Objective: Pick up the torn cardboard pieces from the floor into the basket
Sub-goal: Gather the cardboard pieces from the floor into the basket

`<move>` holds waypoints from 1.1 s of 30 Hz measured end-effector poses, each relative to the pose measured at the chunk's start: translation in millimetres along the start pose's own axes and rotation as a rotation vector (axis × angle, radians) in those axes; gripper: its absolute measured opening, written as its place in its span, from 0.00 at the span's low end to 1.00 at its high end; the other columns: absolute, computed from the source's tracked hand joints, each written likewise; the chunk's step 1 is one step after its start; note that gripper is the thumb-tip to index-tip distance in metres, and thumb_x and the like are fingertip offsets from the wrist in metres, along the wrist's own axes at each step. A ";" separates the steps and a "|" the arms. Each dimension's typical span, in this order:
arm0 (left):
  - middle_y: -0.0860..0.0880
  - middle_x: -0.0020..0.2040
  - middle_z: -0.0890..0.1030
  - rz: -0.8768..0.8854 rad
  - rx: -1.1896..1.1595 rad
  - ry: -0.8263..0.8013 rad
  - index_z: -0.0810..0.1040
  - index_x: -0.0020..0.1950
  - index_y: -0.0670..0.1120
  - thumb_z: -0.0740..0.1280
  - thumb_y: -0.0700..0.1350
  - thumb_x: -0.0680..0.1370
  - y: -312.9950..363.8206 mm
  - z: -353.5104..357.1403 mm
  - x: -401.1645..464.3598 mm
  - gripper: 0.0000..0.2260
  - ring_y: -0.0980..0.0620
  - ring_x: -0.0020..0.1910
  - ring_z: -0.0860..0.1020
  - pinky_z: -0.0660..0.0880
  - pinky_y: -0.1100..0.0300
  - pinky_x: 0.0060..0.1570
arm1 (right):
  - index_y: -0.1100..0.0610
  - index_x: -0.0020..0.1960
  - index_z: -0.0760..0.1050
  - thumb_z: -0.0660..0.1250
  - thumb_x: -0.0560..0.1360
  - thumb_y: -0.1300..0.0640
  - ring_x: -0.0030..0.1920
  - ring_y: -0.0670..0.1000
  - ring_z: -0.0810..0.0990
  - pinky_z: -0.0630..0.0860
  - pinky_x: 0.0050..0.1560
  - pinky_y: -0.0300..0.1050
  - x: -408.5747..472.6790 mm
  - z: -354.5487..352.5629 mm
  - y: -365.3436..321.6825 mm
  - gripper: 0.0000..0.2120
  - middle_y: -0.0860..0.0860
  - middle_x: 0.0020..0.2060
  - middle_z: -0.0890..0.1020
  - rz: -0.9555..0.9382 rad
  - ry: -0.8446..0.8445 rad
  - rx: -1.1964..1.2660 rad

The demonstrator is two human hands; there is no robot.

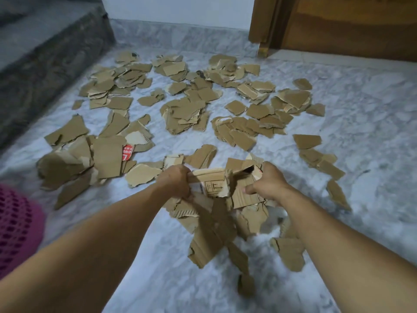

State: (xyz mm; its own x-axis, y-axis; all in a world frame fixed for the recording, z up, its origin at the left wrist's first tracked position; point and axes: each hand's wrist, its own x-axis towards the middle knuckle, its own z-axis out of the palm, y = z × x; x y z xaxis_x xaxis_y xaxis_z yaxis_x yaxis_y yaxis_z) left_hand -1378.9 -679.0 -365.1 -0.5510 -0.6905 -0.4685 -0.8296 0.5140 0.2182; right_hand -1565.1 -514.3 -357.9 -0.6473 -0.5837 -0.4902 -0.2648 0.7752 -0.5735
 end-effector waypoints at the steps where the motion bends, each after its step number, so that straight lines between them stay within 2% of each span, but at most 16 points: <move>1: 0.50 0.44 0.78 -0.009 -0.016 0.007 0.79 0.54 0.49 0.77 0.43 0.66 -3.2 -7.0 -6.5 0.18 0.49 0.43 0.77 0.76 0.59 0.42 | 0.58 0.64 0.66 0.81 0.63 0.56 0.59 0.57 0.75 0.75 0.54 0.49 -4.2 -4.3 -4.8 0.35 0.55 0.61 0.75 -0.009 -0.004 -0.003; 4: 0.49 0.45 0.80 -0.038 -0.079 0.025 0.79 0.52 0.49 0.78 0.43 0.65 -12.1 -33.3 -31.2 0.17 0.49 0.43 0.78 0.74 0.60 0.40 | 0.57 0.62 0.68 0.81 0.62 0.57 0.56 0.57 0.76 0.77 0.55 0.50 -21.8 -19.2 -25.8 0.34 0.54 0.57 0.77 -0.053 0.001 -0.005; 7: 0.49 0.45 0.82 -0.095 -0.148 0.071 0.79 0.49 0.49 0.79 0.43 0.63 -26.2 -66.6 -64.0 0.17 0.49 0.43 0.80 0.77 0.60 0.41 | 0.58 0.65 0.68 0.81 0.62 0.58 0.58 0.57 0.76 0.75 0.55 0.48 -41.5 -27.5 -57.1 0.36 0.54 0.58 0.77 -0.126 -0.009 -0.005; 10: 0.49 0.44 0.82 -0.167 -0.144 0.148 0.80 0.52 0.50 0.80 0.45 0.62 -45.9 -102.8 -103.3 0.20 0.50 0.43 0.81 0.81 0.57 0.45 | 0.60 0.68 0.66 0.82 0.63 0.57 0.60 0.57 0.75 0.73 0.53 0.46 -68.9 -29.8 -97.5 0.40 0.54 0.59 0.75 -0.206 -0.032 -0.016; 12: 0.51 0.41 0.80 -0.206 -0.168 0.196 0.80 0.53 0.51 0.78 0.42 0.65 -60.6 -129.6 -133.4 0.18 0.52 0.39 0.79 0.78 0.61 0.37 | 0.60 0.68 0.65 0.82 0.63 0.54 0.56 0.57 0.74 0.72 0.49 0.46 -88.4 -29.6 -127.4 0.40 0.56 0.59 0.75 -0.252 -0.065 -0.023; 14: 0.52 0.39 0.78 -0.252 -0.197 0.270 0.80 0.53 0.49 0.77 0.40 0.66 -76.4 -156.7 -169.4 0.17 0.54 0.36 0.77 0.75 0.63 0.34 | 0.60 0.67 0.66 0.82 0.63 0.55 0.55 0.57 0.74 0.70 0.46 0.44 -110.6 -28.1 -159.6 0.38 0.56 0.59 0.76 -0.319 -0.085 -0.018; 18: 0.53 0.34 0.76 -0.363 -0.140 0.386 0.79 0.43 0.50 0.80 0.45 0.63 -106.0 -199.7 -246.7 0.14 0.50 0.38 0.77 0.73 0.61 0.38 | 0.61 0.64 0.67 0.83 0.61 0.53 0.58 0.58 0.76 0.73 0.48 0.46 -160.0 -19.3 -224.8 0.38 0.57 0.58 0.77 -0.437 -0.118 -0.014; 20: 0.50 0.36 0.79 -0.418 -0.115 0.431 0.81 0.45 0.47 0.79 0.45 0.62 -124.0 -218.8 -277.9 0.14 0.49 0.39 0.79 0.76 0.60 0.41 | 0.61 0.63 0.69 0.83 0.60 0.51 0.58 0.58 0.77 0.74 0.48 0.46 -185.7 -13.6 -256.7 0.38 0.57 0.58 0.77 -0.507 -0.143 -0.033; 22: 0.48 0.39 0.81 -0.481 -0.118 0.469 0.81 0.47 0.46 0.78 0.45 0.64 -147.7 -242.9 -312.4 0.14 0.48 0.40 0.79 0.76 0.58 0.42 | 0.62 0.65 0.69 0.83 0.60 0.51 0.58 0.59 0.76 0.74 0.49 0.46 -213.8 -1.9 -294.3 0.40 0.57 0.59 0.77 -0.576 -0.177 -0.039; 24: 0.48 0.38 0.79 -0.510 -0.141 0.513 0.81 0.47 0.46 0.76 0.44 0.65 -163.5 -262.9 -328.0 0.13 0.47 0.39 0.78 0.74 0.59 0.40 | 0.63 0.65 0.69 0.82 0.62 0.51 0.57 0.58 0.78 0.76 0.48 0.47 -228.4 3.7 -321.7 0.39 0.58 0.58 0.78 -0.608 -0.172 -0.018; 26: 0.49 0.36 0.77 -0.534 -0.192 0.564 0.79 0.47 0.45 0.75 0.42 0.66 -187.2 -281.6 -343.5 0.12 0.49 0.37 0.77 0.72 0.58 0.40 | 0.63 0.62 0.71 0.82 0.61 0.49 0.54 0.58 0.79 0.78 0.50 0.48 -242.7 18.7 -354.3 0.37 0.56 0.54 0.79 -0.635 -0.166 -0.023; 30: 0.50 0.37 0.77 -0.615 -0.282 0.617 0.77 0.49 0.47 0.75 0.42 0.67 -250.7 -299.3 -366.1 0.13 0.52 0.34 0.75 0.71 0.58 0.39 | 0.60 0.55 0.70 0.82 0.62 0.49 0.55 0.59 0.81 0.80 0.54 0.54 -268.8 67.5 -413.7 0.31 0.58 0.55 0.80 -0.722 -0.209 0.019; 33: 0.48 0.41 0.79 -0.663 -0.343 0.689 0.78 0.51 0.46 0.76 0.42 0.67 -304.7 -302.3 -374.8 0.15 0.51 0.37 0.77 0.72 0.57 0.38 | 0.61 0.61 0.72 0.82 0.62 0.47 0.58 0.59 0.80 0.79 0.58 0.54 -285.1 114.8 -455.1 0.35 0.57 0.57 0.80 -0.762 -0.210 0.064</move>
State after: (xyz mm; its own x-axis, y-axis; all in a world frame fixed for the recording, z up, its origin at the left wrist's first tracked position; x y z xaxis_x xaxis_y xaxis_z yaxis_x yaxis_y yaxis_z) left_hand -946.8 -730.7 2.7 0.1879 -0.9821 -0.0129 -0.9083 -0.1787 0.3783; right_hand -1178.1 -728.4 -32.6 -0.1543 -0.9864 -0.0568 -0.5350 0.1318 -0.8345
